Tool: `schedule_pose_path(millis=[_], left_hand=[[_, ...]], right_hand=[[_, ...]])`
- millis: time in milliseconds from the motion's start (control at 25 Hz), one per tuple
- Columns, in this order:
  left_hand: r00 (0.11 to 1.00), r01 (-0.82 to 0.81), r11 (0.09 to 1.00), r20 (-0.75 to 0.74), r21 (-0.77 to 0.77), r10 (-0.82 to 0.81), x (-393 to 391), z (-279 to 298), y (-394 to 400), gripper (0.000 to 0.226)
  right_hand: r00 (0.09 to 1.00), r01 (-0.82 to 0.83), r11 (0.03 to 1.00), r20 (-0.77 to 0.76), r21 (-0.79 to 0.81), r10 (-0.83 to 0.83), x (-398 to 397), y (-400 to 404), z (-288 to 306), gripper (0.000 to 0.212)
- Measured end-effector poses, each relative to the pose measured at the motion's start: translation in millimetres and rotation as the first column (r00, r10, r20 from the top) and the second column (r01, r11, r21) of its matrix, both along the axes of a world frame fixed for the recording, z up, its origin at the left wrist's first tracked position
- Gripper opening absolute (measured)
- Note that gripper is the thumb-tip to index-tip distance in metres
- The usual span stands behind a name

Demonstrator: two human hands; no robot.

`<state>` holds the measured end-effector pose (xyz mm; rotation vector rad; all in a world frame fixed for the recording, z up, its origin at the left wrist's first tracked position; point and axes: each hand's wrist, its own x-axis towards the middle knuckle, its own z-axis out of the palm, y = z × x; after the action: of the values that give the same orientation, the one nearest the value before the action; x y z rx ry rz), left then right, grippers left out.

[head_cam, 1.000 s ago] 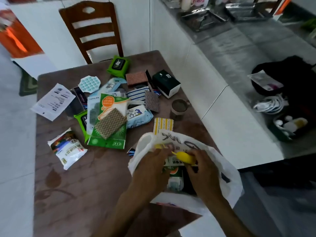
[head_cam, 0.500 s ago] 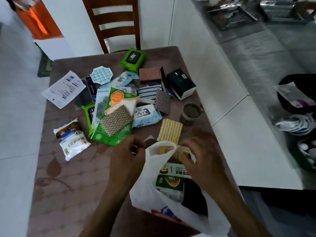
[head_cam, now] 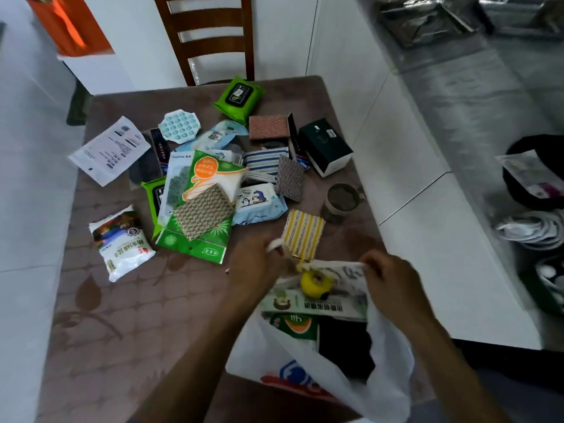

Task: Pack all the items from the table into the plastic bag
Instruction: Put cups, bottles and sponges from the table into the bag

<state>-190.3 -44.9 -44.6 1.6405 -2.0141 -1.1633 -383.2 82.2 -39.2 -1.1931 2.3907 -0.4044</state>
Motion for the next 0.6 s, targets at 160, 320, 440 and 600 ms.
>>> schedule_pose_path(millis=[160, 320, 440, 600], left_hand=[[0.783, -0.258, 0.954, -0.544, 0.156, 0.301, 38.2, 49.4, 3.9, 0.022], [0.792, -0.169, 0.986, -0.593, 0.011, 0.142, 79.6, 60.5, 36.4, 0.012], [0.827, -0.073, 0.997, -0.561, -0.038, 0.039, 108.1, 49.0, 56.9, 0.014], [0.837, -0.081, 0.994, -0.546, -0.071, 0.030, 117.2, 38.8, 61.3, 0.011]], right_hand=[[0.990, 0.121, 0.950, 0.104, -0.289, -0.094, 5.6, 13.7, 35.8, 0.014], [0.997, -0.050, 0.995, 0.053, -0.082, 0.054, 15.7, 1.4, 30.5, 0.011], [0.962, -0.267, 0.898, 0.044, 0.350, 0.269, 17.2, -4.1, 34.9, 0.012], [0.942, -0.316, 0.943, 0.083, -0.108, 0.325, 47.9, -63.3, 50.8, 0.015]])
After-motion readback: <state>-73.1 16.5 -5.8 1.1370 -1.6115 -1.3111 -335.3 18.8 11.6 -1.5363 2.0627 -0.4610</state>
